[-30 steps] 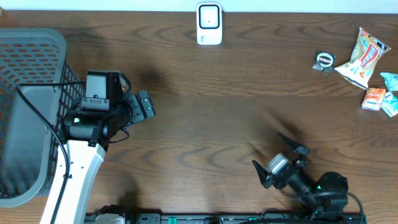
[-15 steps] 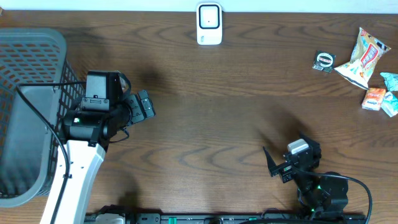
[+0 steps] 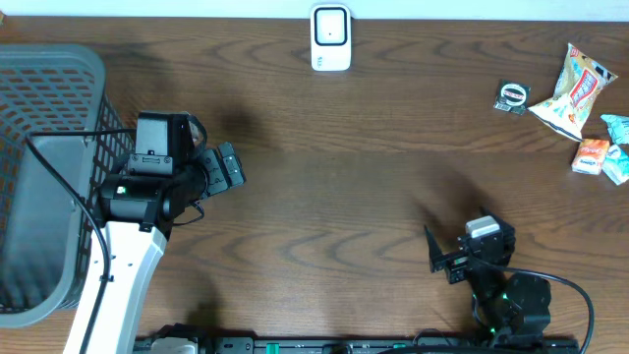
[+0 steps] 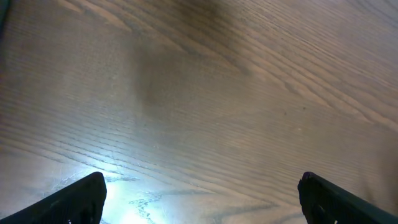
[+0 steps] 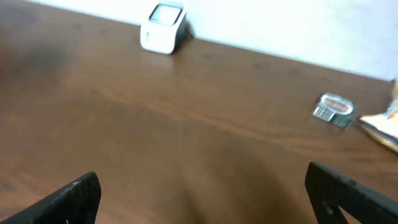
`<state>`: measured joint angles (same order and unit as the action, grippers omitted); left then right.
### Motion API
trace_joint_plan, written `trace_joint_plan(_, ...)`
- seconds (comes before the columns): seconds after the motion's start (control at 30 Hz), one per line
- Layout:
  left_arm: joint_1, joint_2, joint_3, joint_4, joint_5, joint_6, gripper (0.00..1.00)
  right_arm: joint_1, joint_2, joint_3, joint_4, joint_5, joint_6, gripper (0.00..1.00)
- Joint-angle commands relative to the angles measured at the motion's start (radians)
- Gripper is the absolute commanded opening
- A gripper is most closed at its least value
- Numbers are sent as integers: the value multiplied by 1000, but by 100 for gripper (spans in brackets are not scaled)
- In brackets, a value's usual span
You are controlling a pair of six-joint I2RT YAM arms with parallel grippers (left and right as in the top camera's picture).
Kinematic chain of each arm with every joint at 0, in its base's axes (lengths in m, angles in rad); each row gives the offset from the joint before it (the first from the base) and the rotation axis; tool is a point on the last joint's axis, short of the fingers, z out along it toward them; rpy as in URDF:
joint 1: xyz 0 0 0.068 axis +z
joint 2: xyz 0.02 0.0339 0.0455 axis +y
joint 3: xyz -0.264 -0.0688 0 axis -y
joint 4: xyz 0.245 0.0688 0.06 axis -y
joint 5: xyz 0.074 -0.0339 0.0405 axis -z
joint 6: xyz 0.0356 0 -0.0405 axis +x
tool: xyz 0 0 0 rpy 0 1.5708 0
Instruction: Scan the item barcode
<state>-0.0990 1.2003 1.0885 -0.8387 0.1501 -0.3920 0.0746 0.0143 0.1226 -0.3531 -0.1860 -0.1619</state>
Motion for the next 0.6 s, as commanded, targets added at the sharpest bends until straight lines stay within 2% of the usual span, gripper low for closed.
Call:
trace_joint_plan(0.0,6,2,9,-2,-13,3,98,-10,-9,-32,102,30,37,99)
trace_joint_plan(0.17,6,2,9,-2,-13,3,98,-10,-9,-85,410,31,34,99)
trace_joint_plan(0.27,6,2,9,-2,-13,3,98,-10,-9,-119,501,49,34,99)
trace_joint_plan(0.47,6,2,9,-2,-13,3,98,-10,-9,-117,465,122,35,99)
trace_joint_plan(0.57,6,2,9,-2,-13,3,98,-10,-9,-117,383,128,37,99)
